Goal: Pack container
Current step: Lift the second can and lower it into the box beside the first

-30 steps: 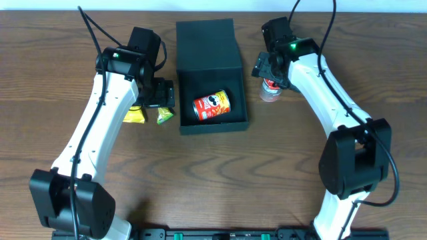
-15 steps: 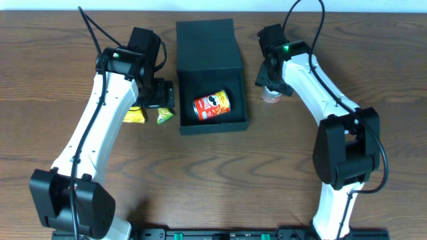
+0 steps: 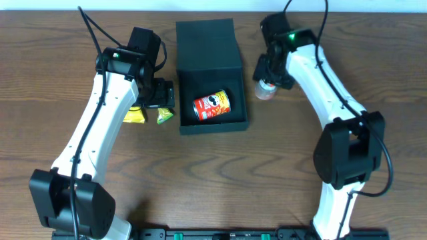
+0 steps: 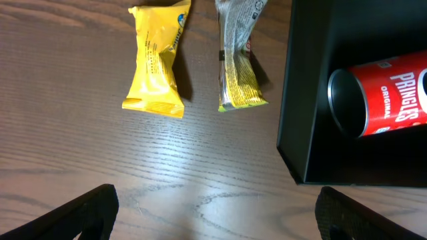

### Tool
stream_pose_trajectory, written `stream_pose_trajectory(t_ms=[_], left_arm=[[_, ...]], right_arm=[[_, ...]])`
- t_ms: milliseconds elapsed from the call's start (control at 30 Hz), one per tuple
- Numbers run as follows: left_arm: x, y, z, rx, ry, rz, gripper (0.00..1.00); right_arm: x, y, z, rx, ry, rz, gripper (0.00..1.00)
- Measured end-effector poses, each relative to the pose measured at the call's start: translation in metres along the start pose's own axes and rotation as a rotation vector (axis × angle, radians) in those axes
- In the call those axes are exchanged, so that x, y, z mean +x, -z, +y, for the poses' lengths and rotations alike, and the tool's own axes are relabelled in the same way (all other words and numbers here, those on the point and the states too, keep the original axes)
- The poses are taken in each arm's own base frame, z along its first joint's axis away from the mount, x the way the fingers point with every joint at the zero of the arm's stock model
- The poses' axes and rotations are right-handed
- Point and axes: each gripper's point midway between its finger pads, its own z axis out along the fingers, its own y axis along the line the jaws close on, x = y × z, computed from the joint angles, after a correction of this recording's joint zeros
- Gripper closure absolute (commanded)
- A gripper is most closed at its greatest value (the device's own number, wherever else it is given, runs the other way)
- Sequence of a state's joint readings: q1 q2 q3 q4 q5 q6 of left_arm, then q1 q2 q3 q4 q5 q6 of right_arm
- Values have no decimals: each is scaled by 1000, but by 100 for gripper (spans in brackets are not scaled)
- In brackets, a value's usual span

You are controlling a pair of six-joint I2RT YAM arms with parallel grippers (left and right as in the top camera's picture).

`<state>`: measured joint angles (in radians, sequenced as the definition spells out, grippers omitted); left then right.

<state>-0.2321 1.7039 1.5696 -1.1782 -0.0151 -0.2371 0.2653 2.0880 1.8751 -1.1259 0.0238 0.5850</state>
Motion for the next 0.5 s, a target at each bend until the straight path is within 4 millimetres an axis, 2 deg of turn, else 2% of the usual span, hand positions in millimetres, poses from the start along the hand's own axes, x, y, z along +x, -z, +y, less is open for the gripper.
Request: stream_pose_trajectory(t_ms=[233,500], left_arm=[[0,0,0,0,1,0,5],[0,0,0,0,2,0,5]], right_arm=[[-5,25,21,-384,-95,175,41],[0,65,43,-746,-124,336,38]])
